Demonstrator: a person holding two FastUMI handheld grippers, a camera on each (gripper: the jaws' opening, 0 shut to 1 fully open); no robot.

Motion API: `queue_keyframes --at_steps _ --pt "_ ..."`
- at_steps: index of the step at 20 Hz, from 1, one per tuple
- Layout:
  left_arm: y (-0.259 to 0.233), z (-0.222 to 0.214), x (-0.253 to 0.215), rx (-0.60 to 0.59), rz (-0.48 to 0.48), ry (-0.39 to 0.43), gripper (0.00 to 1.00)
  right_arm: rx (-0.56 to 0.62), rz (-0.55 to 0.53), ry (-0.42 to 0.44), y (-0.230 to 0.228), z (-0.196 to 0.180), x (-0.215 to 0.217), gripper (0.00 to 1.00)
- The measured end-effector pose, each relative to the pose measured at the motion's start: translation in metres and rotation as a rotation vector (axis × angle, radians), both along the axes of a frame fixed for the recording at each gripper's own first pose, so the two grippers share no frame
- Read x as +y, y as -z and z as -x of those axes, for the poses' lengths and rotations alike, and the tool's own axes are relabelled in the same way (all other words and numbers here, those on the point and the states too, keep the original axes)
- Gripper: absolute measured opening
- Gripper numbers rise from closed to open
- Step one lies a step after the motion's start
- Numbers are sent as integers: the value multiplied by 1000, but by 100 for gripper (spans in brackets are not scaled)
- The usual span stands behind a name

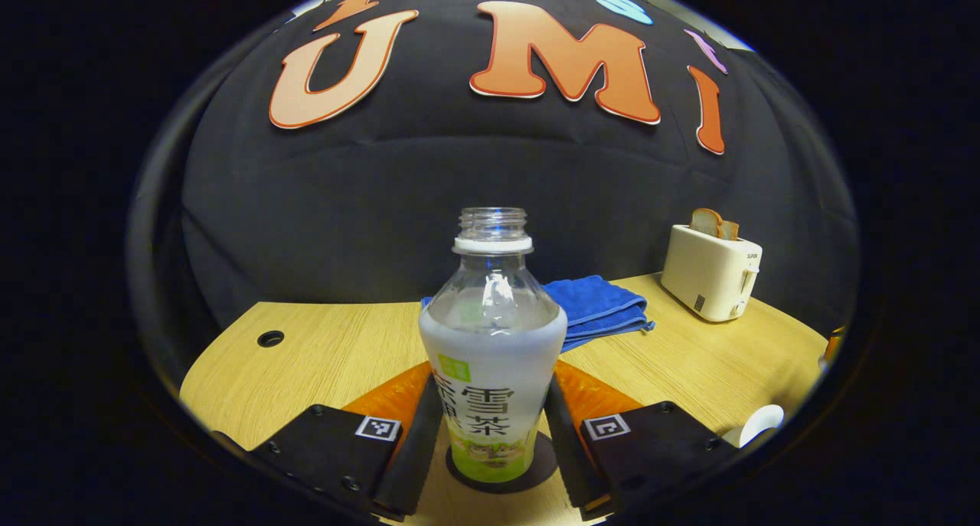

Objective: Open the teacup lid with one hand, grasp the water bottle and pour water into the teacup with the other hand; after pouring, place the water bottle on the coaster and then close the teacup lid.

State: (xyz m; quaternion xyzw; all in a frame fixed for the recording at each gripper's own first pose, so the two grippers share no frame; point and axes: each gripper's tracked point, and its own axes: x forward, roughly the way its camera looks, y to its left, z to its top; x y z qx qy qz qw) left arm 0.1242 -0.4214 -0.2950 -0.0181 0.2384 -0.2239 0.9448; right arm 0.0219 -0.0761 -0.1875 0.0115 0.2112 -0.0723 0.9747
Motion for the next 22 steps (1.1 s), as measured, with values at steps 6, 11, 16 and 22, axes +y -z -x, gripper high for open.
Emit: queue_keyframes --at_steps 6,11,16,22 --pt "3 3 2 8 -6 -6 94 -7 -3 10 -2 3 -4 15" --pt "2 8 8 -4 -24 -5 99 -27 -17 -10 -7 -1 7 15" --pt "7 19 12 10 -26 -1 97 -76 -29 -80 -26 -13 38 15" --pt "7 31 22 -5 -37 -2 100 -58 -71 -202 -8 -34 94 15"
